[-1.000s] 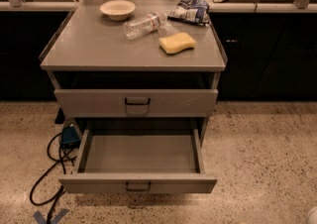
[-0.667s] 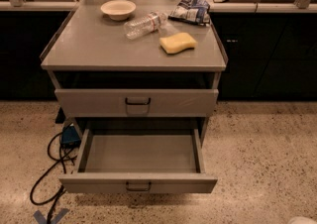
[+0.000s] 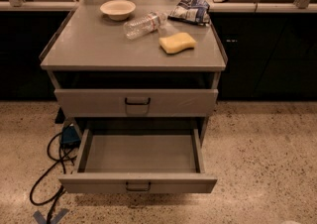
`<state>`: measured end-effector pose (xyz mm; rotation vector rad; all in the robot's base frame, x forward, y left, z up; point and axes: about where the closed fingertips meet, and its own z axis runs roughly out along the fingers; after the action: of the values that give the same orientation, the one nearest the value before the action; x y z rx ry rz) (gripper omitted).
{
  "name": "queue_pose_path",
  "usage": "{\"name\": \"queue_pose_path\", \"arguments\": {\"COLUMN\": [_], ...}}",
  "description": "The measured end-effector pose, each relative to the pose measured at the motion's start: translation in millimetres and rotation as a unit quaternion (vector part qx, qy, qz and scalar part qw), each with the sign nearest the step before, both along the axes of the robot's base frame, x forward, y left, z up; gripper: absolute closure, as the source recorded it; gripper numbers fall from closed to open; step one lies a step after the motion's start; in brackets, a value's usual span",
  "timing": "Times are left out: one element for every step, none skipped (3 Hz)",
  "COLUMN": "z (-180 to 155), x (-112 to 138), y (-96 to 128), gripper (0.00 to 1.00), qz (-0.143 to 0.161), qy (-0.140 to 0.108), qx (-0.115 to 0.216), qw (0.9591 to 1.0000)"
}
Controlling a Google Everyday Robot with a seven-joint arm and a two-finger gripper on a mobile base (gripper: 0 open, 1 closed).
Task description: Close middle drawer
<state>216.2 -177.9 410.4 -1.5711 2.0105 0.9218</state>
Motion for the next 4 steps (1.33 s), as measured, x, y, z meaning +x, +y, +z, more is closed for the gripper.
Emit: {"name": "queue_pose_path", "arguments": {"z": [-32,-66,-69,-43], "x": [15,41,68,91], "y": [20,62,86,101], "gripper": [0.00,0.00,0.00,0.00], "qz": [0.020,0.039,0.044,0.033], "qy": [0.007,0.008,-0.014,-0.076], "qx": [0.008,0.031,0.043,0.035], "qw": [0.9997,0.9987,0.9980,0.9960]}}
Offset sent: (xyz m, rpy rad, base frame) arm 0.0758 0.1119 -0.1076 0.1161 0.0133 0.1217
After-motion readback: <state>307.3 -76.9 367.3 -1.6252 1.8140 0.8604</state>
